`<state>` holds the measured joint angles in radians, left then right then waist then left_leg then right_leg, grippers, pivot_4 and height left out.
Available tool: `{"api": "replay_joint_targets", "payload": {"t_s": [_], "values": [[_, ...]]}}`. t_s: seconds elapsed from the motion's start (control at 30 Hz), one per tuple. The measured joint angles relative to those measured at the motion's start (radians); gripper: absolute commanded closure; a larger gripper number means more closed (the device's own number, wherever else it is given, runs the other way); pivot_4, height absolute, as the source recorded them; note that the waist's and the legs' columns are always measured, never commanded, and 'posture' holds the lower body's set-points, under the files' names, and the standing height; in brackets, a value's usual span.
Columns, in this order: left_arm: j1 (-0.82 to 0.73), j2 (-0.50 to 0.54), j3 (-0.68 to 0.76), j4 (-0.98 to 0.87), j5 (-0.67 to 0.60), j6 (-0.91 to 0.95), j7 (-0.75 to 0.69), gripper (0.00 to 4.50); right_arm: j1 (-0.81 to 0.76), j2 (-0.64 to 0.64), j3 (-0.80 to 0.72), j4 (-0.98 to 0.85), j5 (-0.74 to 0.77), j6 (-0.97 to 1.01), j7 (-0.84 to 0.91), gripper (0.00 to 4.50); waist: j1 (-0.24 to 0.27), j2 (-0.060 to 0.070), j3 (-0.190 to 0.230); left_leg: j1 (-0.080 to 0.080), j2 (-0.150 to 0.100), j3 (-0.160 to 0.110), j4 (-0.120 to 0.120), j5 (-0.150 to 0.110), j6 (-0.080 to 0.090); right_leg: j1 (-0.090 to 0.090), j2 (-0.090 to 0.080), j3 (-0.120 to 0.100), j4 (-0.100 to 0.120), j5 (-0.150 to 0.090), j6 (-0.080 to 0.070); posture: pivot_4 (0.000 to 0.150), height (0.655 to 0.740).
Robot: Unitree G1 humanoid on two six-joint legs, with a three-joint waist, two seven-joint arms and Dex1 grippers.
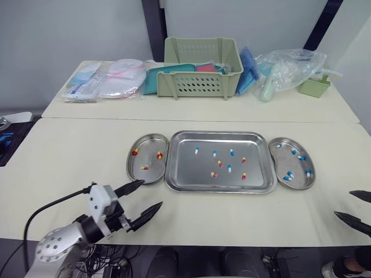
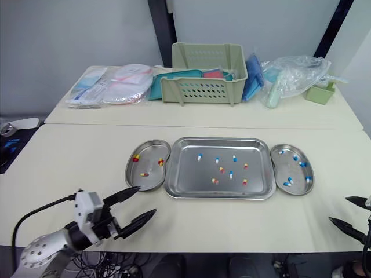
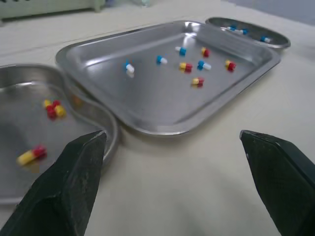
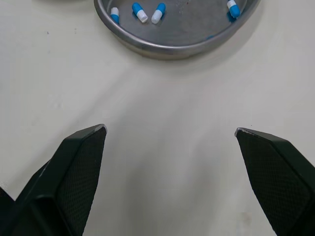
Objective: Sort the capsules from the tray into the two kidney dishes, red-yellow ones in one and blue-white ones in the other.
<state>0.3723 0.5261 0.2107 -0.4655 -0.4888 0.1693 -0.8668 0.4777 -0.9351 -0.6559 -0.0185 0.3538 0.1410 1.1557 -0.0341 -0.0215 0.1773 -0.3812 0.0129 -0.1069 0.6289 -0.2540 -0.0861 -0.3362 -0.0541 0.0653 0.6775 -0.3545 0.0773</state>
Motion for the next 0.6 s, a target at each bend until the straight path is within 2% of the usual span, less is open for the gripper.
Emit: {"api": "replay_joint_targets", "payload": {"t_s": [0.2, 0.4, 0.5, 0.6], "values": [[-0.015, -0.032, -0.068, 0.02, 0.033, -0.011, 0.034, 0.0, 0.064, 0.03, -0.034, -0.099, 0.016, 0.024, 0.001, 0.09, 0.003, 0.0, 0.0, 0.0, 0.0, 0.0, 0.0, 0.0, 0.0, 0.0, 0.0, 0.0, 0.0, 0.0, 0.0, 0.15, 0.74], [-0.035, -0.047, -0.098, 0.073, 0.049, -0.047, 0.028, 0.0, 0.168, 0.071, -0.015, -0.456, 0.15, 0.191, 0.002, 0.09, 0.004, 0.001, 0.0, -0.001, 0.0, -0.001, 0.0, 0.0, 0.0, 0.0, 0.0, -0.001, 0.0, 0.0, 0.0, 0.15, 0.74], [-0.044, -0.049, -0.115, 0.074, 0.051, -0.049, 0.03, 0.0, 0.136, 0.089, 0.083, -0.622, 0.191, 0.257, -0.057, 0.09, 0.004, -0.001, 0.0, -0.001, 0.0, -0.001, 0.0, 0.0, 0.0, 0.0, 0.0, -0.001, 0.0, 0.0, 0.0, 0.15, 0.74], [-0.054, -0.05, -0.132, 0.071, 0.052, -0.046, 0.037, 0.0, 0.01, 0.138, 0.228, -0.716, 0.207, 0.316, -0.179, 0.09, 0.003, -0.001, 0.0, -0.001, 0.0, -0.002, 0.001, 0.0, 0.0, 0.0, 0.0, -0.001, 0.0, 0.0, 0.0, 0.15, 0.74]]}}
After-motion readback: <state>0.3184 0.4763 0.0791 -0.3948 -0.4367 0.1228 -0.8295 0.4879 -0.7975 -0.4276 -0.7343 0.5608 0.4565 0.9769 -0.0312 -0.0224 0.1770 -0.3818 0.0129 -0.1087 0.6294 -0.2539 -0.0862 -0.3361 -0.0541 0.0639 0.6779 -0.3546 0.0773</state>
